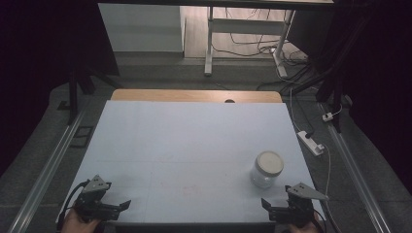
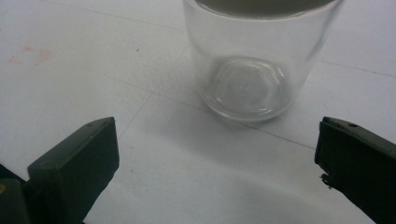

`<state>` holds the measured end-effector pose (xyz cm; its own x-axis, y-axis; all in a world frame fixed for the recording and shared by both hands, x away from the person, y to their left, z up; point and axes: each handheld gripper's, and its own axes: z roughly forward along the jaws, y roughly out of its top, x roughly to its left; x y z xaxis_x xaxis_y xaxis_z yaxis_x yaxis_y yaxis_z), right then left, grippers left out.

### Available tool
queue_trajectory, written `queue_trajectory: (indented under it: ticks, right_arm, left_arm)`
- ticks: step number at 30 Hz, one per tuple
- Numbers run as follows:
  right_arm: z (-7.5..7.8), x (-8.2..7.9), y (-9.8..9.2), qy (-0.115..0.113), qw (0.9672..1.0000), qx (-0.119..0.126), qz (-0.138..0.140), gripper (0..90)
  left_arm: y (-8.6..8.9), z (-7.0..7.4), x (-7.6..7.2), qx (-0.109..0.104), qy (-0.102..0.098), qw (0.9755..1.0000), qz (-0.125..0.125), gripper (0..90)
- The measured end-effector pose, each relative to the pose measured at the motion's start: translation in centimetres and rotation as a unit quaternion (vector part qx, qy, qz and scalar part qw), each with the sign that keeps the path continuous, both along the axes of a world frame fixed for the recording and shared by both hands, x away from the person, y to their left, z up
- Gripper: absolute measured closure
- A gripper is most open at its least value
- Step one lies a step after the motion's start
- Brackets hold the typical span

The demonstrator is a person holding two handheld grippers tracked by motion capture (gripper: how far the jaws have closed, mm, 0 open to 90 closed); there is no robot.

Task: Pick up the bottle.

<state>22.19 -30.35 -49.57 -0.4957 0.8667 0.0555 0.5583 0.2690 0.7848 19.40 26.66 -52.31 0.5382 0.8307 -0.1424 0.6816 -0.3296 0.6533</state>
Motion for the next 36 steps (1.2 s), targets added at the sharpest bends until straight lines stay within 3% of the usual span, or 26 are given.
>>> queue_trajectory:
  ticks: [16, 27, 36]
  right_arm:
    - [-0.07, 0.17, 0.16, 0.009, 0.9999, -0.006, 0.004, 0.0]
    - [-0.11, 0.25, 0.41, 0.013, 0.9997, -0.02, 0.0, 0.0]
    - [0.19, 0.26, 0.58, 0.007, 0.9998, -0.011, 0.014, 0.0]
  left_arm:
    - [0.38, -0.09, 0.21, -0.02, 0.012, 0.9997, -0.007, 2.2]
    - [0.38, -0.12, 0.28, -0.02, 0.016, 0.9997, -0.006, 2.2]
    - [0.45, -0.17, 0.39, -0.021, 0.022, 0.9995, 0.002, 1.4]
